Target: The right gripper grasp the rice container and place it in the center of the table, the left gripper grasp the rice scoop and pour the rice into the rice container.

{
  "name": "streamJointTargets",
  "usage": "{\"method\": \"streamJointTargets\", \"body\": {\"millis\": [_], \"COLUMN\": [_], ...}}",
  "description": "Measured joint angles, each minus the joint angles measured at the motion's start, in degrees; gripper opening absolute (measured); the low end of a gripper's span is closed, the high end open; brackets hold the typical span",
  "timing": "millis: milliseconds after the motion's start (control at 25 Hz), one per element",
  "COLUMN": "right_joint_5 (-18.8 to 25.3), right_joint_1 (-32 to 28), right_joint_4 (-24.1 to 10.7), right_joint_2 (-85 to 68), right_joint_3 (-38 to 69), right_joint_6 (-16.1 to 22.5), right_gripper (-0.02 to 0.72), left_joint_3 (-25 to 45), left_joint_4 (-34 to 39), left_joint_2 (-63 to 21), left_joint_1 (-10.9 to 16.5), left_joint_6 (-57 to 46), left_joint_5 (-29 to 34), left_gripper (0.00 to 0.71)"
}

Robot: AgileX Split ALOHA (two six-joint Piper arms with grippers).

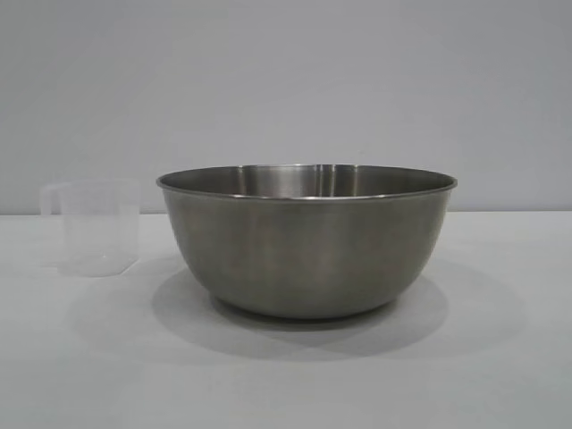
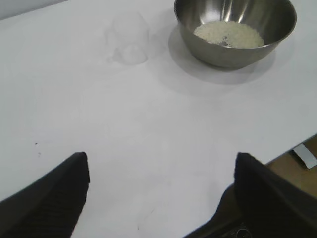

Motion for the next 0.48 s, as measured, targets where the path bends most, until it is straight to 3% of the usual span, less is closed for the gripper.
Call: {"method": "streamJointTargets", "body": {"millis": [120,160,480], "right_joint_5": [0.00,0.00,0.00], "right_joint_1": [0.00,0.00,0.00], "right_joint_4": [0.00,0.00,0.00], "right_joint_2": [0.00,0.00,0.00], "right_joint_3": [0.00,0.00,0.00], "right_joint_6": [0.00,0.00,0.00], "right_gripper": [0.517,0.517,0.517], "left_joint_3": [1.57,1.81,4.00], "left_joint_4": [1.01,1.01,0.67], "left_joint_2": [-0.09,-0.09,-0.13], "left_joint_1": [0.00,0.00,0.00], "left_joint_6": [0.23,0.34,3.72], "left_joint_5": [-0.91,-1.15,-5.07], "left_gripper": [0.531,0.482,0.482]}}
